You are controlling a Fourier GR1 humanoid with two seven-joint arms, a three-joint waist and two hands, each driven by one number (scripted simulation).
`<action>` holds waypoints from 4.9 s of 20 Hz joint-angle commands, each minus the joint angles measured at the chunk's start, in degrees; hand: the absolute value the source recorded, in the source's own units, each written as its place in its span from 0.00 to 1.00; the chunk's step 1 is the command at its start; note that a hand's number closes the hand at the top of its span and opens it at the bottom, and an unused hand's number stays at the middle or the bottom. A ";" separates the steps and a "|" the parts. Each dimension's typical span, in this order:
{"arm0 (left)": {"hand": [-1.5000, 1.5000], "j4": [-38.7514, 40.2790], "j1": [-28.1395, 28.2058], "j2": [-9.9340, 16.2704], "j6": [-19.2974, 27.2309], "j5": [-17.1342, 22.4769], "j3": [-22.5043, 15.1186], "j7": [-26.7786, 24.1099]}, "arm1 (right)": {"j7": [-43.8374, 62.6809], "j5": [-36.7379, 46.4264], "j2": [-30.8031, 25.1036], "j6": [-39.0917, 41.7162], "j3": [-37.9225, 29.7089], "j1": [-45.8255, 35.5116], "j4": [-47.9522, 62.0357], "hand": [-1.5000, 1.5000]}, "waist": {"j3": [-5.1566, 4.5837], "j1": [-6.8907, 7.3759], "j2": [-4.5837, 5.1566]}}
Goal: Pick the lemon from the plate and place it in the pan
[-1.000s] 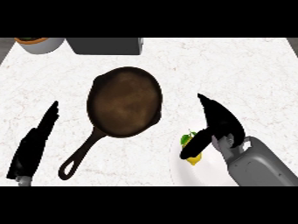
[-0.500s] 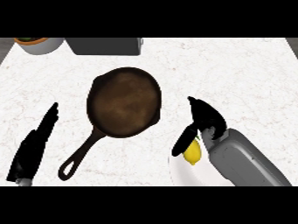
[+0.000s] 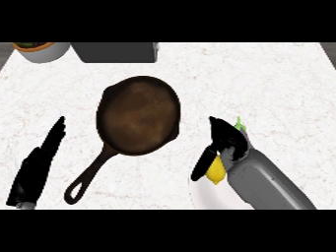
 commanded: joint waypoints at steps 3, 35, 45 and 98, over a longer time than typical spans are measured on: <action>0.50 -1.33 -2.22 0.02 -0.86 0.15 1.01 2.82 | 13.50 0.70 2.76 2.18 -0.94 -0.99 1.75 0.00 | 0.05 -0.06 0.13; 0.50 -0.91 1.64 -3.07 -4.85 -2.88 4.58 -1.95 | -1.11 22.98 6.62 -7.48 -0.39 21.19 -4.37 1.00 | 0.06 -0.39 -0.05; 0.50 1.54 -0.52 -4.16 -3.00 -4.40 5.17 0.08 | 2.08 53.46 -1.56 -8.15 4.82 21.01 -24.12 1.00 | -0.09 -1.85 -0.60; 0.50 2.59 -6.35 -8.01 -8.24 -8.04 2.85 0.37 | -40.73 2.15 12.23 -64.30 -15.27 -27.14 39.84 0.00 | 0.20 7.08 2.02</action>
